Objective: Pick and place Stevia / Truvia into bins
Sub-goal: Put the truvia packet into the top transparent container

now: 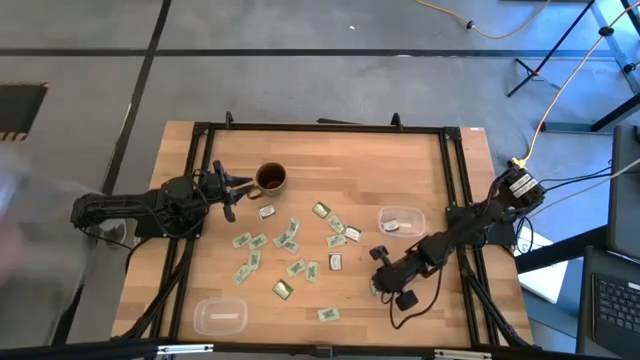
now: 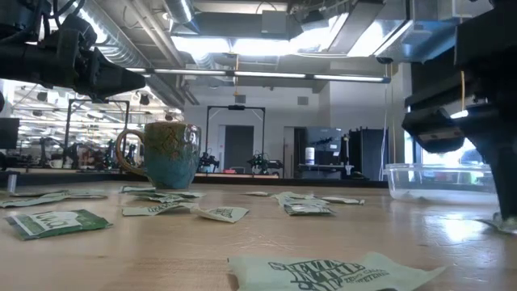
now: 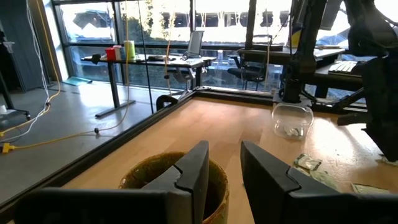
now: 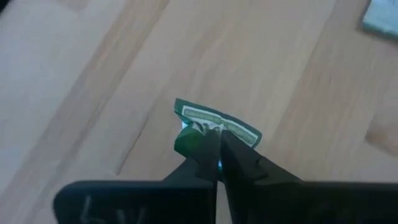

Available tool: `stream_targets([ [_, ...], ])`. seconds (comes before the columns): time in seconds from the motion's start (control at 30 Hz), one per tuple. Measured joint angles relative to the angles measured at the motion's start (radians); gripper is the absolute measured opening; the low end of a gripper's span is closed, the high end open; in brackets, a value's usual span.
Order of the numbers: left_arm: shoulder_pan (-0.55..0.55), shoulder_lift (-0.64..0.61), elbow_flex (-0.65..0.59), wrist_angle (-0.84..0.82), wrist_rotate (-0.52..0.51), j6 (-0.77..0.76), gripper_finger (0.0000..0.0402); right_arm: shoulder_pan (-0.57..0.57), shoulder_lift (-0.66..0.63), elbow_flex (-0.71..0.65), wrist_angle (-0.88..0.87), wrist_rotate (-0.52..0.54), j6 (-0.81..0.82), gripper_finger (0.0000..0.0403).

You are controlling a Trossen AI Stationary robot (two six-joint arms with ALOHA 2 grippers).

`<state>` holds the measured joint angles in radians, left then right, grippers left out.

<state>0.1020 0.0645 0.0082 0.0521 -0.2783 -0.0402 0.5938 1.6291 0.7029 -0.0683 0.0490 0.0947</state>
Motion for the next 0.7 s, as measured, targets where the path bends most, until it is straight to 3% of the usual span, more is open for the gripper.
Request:
stream_targets([
  [0.13,0.0,0.0,0.0,0.0,0.0,0.0,0.0088,-0.004,-0.082,0.05,-0.092,0.0,-0.026,0.0015],
  [0.33,0.0,0.0,0.0,0.0,0.002,0.0,0.0088,-0.058,-0.219,0.148,-0.411,0.051,0.0,0.0014],
  [0.53,0.0,0.0,0.0,0.0,0.003,0.0,0.0088,-0.141,-0.357,0.205,-0.771,0.282,0.218,0.0014],
  [0.7,0.0,0.0,0.0,0.0,0.003,0.0,0.0088,-0.222,-0.435,0.204,-0.942,0.317,0.404,0.0014],
])
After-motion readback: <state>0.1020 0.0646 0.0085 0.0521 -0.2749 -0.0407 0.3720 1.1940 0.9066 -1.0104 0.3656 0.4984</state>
